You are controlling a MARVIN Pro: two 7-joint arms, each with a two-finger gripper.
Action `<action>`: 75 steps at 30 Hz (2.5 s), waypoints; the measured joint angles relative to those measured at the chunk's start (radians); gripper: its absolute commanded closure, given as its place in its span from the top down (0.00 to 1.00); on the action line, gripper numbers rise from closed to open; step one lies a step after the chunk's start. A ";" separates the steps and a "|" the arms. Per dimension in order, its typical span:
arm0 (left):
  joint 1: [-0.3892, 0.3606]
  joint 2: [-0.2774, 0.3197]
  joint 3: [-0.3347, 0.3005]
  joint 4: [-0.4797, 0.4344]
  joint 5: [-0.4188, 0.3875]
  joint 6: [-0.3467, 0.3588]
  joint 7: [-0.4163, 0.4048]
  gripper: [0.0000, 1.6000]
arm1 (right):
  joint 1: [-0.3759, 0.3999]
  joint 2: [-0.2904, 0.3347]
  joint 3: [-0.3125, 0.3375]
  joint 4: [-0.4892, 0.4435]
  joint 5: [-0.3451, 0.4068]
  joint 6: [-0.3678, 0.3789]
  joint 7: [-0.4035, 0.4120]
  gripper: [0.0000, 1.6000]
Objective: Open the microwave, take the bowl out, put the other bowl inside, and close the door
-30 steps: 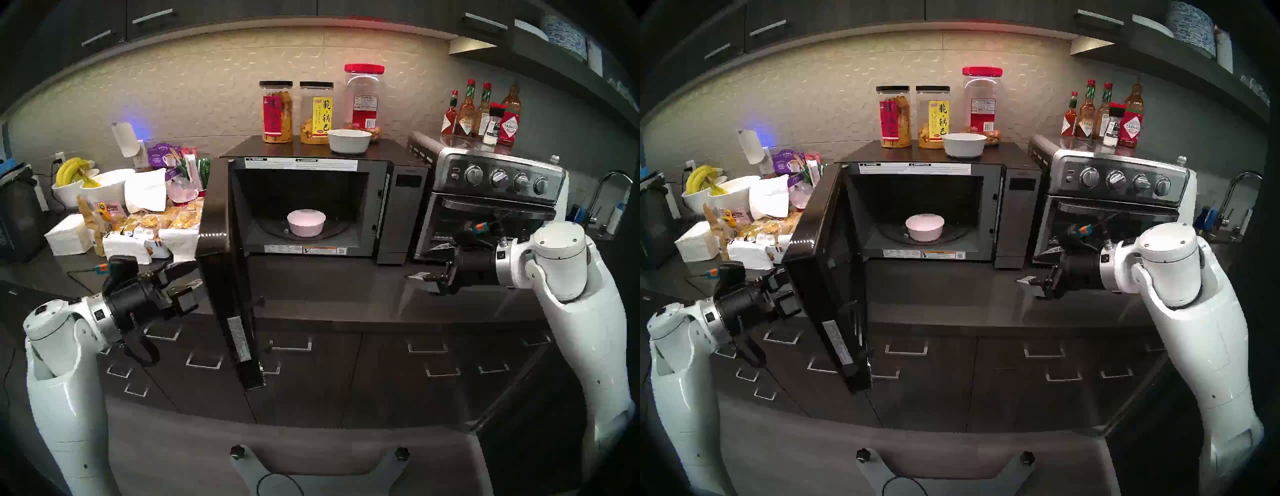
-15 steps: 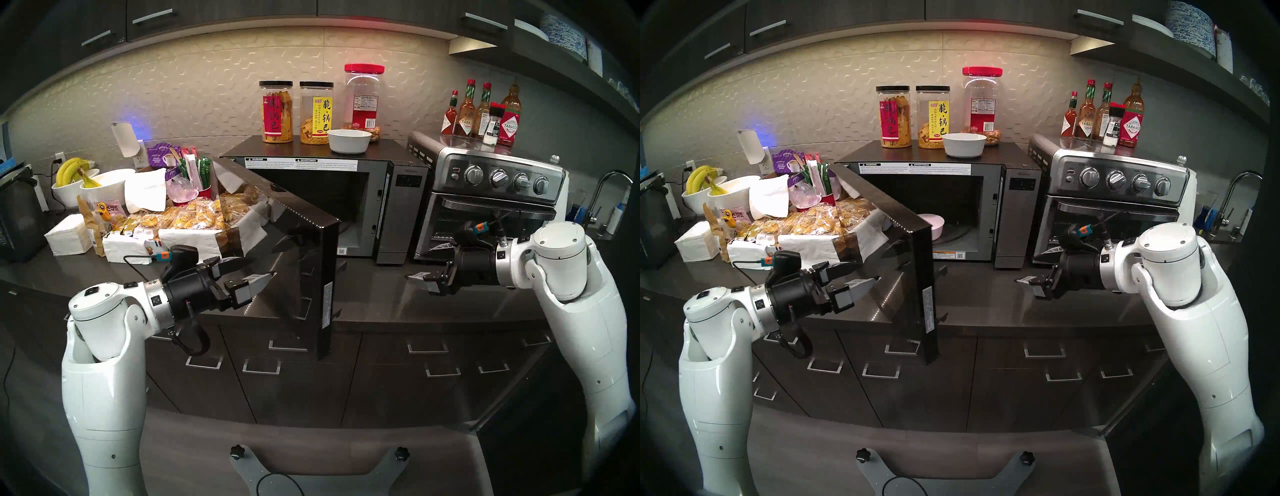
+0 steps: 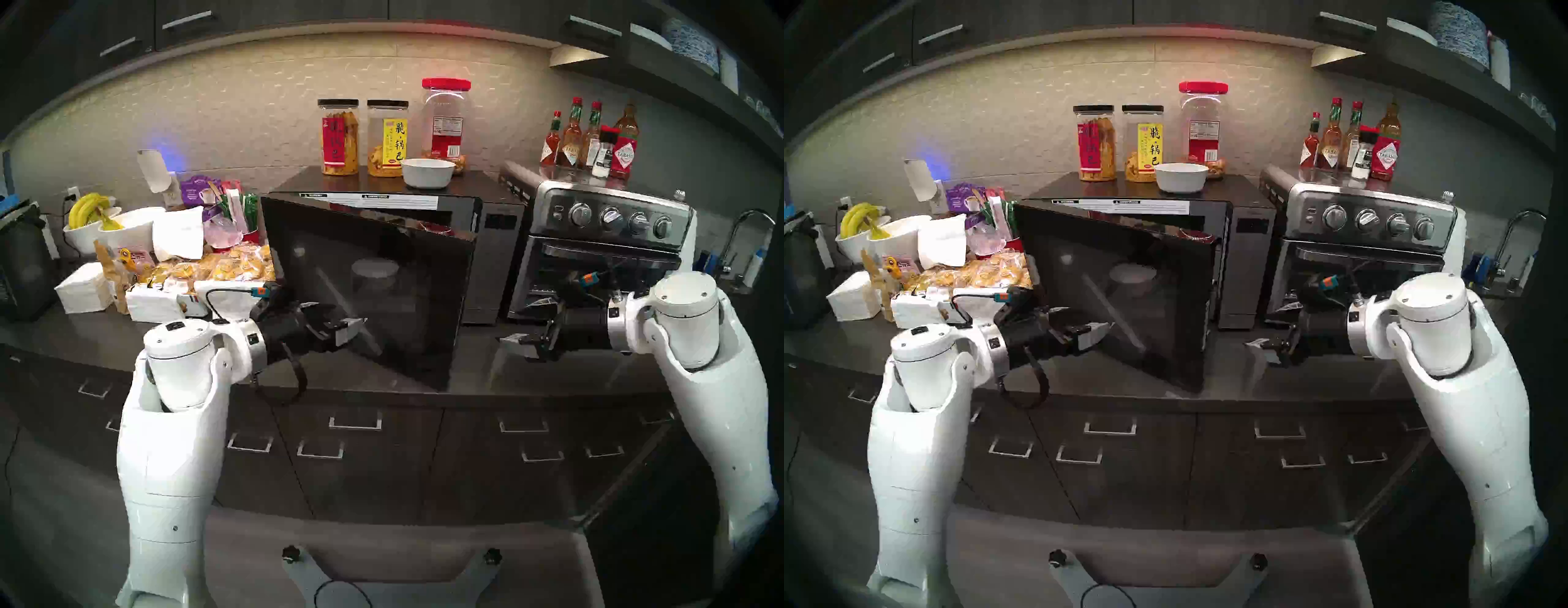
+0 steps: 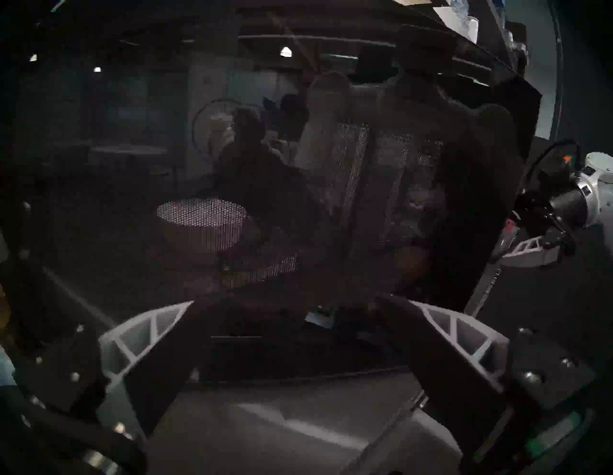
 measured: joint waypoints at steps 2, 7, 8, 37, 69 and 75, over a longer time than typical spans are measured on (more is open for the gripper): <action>-0.017 -0.003 0.015 0.014 0.007 -0.001 0.019 1.00 | 0.000 0.000 0.000 0.000 0.000 0.000 0.000 1.00; -0.067 -0.013 0.058 0.058 0.026 -0.002 0.064 1.00 | 0.000 0.000 0.000 0.000 0.001 0.000 -0.001 1.00; -0.076 -0.016 0.066 0.066 0.031 -0.002 0.073 1.00 | 0.000 0.001 0.000 0.000 0.001 0.000 -0.001 1.00; -0.311 -0.149 0.175 0.295 0.168 0.092 0.366 1.00 | 0.000 0.002 0.000 0.000 0.004 -0.001 -0.003 1.00; -0.350 -0.213 0.166 0.376 0.232 0.032 0.488 1.00 | 0.000 0.004 -0.001 0.000 0.008 -0.001 -0.006 1.00; -0.332 -0.211 0.140 0.325 0.197 0.055 0.454 1.00 | 0.000 0.005 -0.001 0.000 0.008 -0.001 -0.006 1.00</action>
